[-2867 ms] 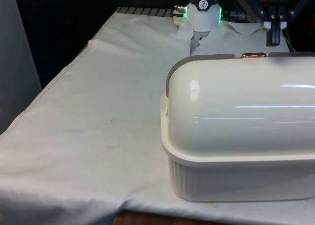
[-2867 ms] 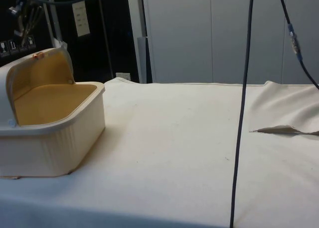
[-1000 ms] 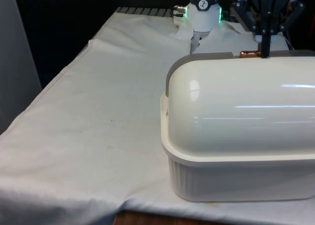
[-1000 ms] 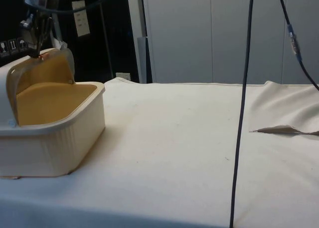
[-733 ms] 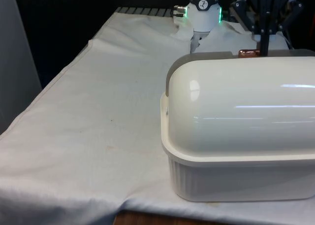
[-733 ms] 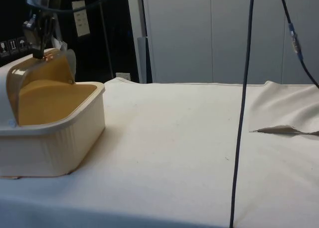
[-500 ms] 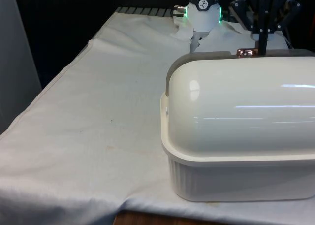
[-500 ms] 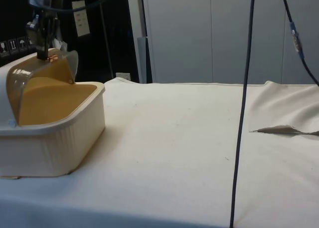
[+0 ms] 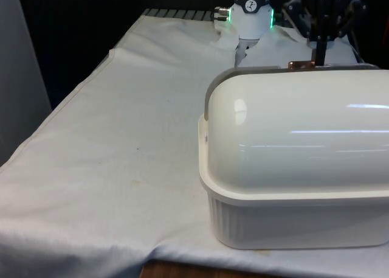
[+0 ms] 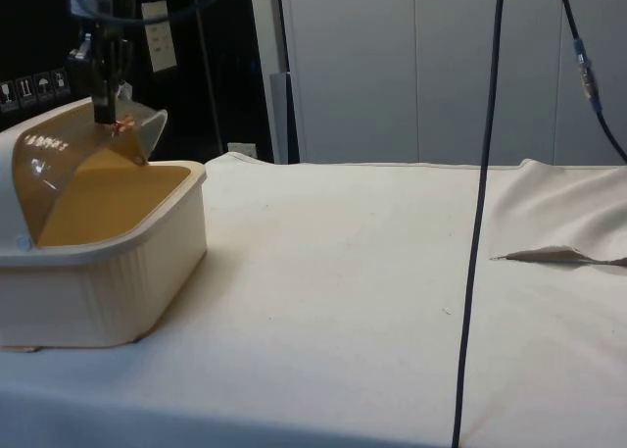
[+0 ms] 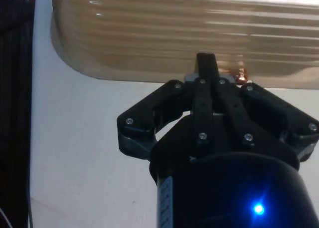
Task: Open the lid, then close it.
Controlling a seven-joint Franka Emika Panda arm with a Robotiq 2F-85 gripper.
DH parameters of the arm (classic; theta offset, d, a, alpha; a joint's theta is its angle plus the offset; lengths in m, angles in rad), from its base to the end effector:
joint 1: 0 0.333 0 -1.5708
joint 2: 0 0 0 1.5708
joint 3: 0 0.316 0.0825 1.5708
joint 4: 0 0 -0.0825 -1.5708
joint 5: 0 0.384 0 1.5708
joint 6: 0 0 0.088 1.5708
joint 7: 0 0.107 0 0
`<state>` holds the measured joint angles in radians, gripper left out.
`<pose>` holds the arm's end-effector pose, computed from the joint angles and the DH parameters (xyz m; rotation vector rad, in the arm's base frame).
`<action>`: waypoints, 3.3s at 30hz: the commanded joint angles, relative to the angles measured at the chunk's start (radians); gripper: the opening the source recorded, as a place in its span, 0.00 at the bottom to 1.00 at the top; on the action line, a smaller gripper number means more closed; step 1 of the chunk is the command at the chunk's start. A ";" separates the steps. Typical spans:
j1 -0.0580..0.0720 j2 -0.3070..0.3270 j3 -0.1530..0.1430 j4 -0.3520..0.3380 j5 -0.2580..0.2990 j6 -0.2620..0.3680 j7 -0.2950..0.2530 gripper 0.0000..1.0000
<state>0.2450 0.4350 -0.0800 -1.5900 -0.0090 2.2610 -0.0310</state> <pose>0.6890 0.1223 0.4078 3.0777 0.3280 0.3723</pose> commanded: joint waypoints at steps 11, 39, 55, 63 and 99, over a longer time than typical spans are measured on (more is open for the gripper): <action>-0.003 -0.004 0.006 0.000 0.008 -0.093 -0.006 0.00; -0.004 0.018 0.008 0.005 0.029 -0.257 -0.060 0.00; 0.009 -0.062 0.013 -0.163 0.019 -0.183 -0.049 0.00; 0.010 -0.107 0.019 -0.262 0.017 -0.121 -0.045 0.00; 0.007 -0.197 0.029 -0.428 0.021 -0.020 -0.051 0.56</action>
<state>0.2510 0.2390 -0.0510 -2.0180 0.0120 2.2400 -0.0820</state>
